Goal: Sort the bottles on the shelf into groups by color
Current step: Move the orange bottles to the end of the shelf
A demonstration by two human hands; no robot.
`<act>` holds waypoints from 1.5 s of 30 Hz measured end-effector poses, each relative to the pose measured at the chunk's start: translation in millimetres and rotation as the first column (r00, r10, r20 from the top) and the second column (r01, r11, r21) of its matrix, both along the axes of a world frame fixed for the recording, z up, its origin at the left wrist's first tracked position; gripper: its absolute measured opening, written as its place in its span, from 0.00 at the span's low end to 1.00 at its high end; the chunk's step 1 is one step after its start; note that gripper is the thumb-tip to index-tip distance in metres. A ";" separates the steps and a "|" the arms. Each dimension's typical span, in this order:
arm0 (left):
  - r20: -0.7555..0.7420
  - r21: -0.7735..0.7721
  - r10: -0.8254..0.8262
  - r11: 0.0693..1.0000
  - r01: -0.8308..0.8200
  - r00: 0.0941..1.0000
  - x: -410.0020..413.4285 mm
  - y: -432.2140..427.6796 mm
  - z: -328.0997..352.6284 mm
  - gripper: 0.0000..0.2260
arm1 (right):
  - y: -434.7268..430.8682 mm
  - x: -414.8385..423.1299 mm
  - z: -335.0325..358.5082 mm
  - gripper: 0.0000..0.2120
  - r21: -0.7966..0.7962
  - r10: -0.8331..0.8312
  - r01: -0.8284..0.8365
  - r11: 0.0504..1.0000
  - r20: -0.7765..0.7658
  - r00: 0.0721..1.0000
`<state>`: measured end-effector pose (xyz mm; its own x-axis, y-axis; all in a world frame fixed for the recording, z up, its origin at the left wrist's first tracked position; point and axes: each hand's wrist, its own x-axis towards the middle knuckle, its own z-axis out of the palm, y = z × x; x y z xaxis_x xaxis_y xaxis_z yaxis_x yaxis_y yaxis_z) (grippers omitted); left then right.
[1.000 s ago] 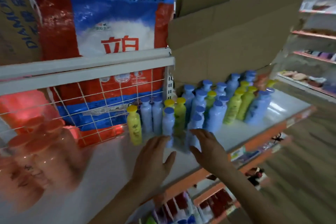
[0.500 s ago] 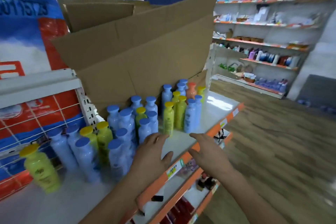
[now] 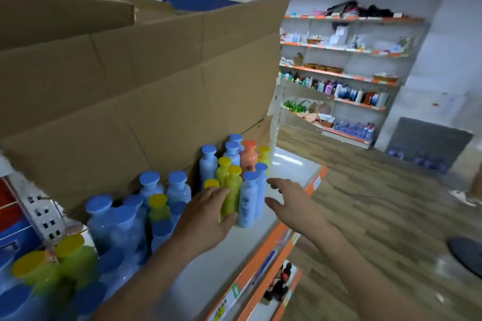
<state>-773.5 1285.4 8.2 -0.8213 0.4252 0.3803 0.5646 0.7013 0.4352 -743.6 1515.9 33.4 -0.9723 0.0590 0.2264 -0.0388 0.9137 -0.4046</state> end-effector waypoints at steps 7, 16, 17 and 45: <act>-0.037 0.047 0.054 0.998 -0.053 0.998 -45.1 19.0 10.6 0.28 | 25.3 -99.1 13.0 0.21 0.030 0.043 -0.041 0.999 -0.074 0.996; 0.028 0.030 0.199 0.979 -0.200 0.980 -87.3 66.9 8.9 0.23 | 63.5 -215.4 5.7 0.30 0.076 0.116 -0.121 0.990 0.060 0.991; 0.050 0.029 0.210 0.977 -0.212 0.976 -89.5 70.3 6.9 0.22 | 63.4 -223.1 3.5 0.29 0.079 0.130 -0.137 0.987 0.087 0.988; 0.197 0.398 0.260 0.860 -0.319 0.945 -115.2 133.4 62.4 0.24 | 51.7 -189.7 142.8 0.13 -0.579 0.334 -0.549 0.602 -0.442 0.832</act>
<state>-888.6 1418.7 70.6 -0.9374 -0.0146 0.3478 0.2809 0.5585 0.7805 -933.3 1567.6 176.2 -0.8251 -0.1249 0.5510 -0.5638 0.2440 -0.7890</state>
